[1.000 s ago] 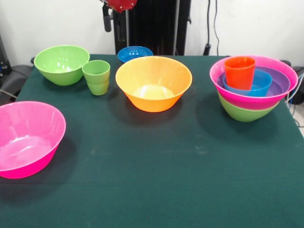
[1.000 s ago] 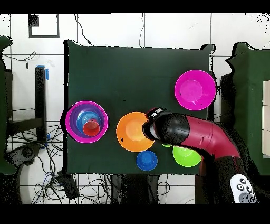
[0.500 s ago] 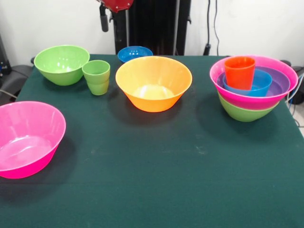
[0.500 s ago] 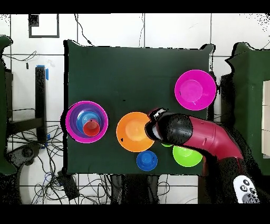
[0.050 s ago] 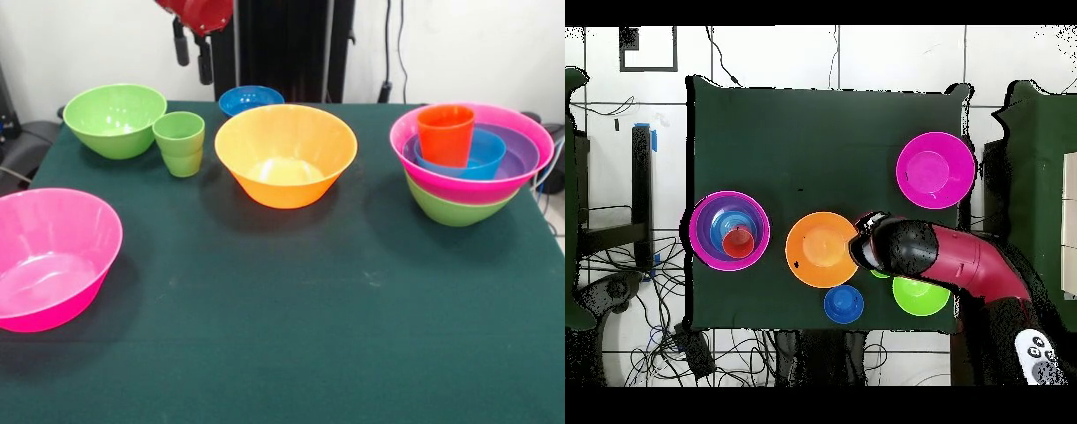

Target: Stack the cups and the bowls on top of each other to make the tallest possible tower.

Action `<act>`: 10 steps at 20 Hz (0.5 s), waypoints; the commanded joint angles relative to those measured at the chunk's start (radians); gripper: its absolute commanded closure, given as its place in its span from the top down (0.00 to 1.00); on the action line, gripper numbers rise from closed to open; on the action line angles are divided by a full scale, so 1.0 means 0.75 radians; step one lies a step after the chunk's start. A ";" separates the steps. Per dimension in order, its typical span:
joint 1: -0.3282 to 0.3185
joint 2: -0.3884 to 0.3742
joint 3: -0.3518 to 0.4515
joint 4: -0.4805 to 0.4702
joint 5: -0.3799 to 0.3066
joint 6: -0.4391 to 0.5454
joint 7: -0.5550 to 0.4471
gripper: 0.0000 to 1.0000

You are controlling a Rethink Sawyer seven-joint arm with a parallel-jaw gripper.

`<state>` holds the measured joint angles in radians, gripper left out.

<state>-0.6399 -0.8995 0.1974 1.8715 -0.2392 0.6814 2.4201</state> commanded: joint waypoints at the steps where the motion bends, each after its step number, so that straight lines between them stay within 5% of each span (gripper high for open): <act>1: -0.037 0.110 0.114 0.093 -0.128 -0.088 -0.244 1.00; 10: -0.081 0.115 0.142 0.178 -0.141 -0.161 -0.180 1.00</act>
<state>-0.7058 -0.8724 0.2102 1.9096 -0.2820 0.6314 2.4201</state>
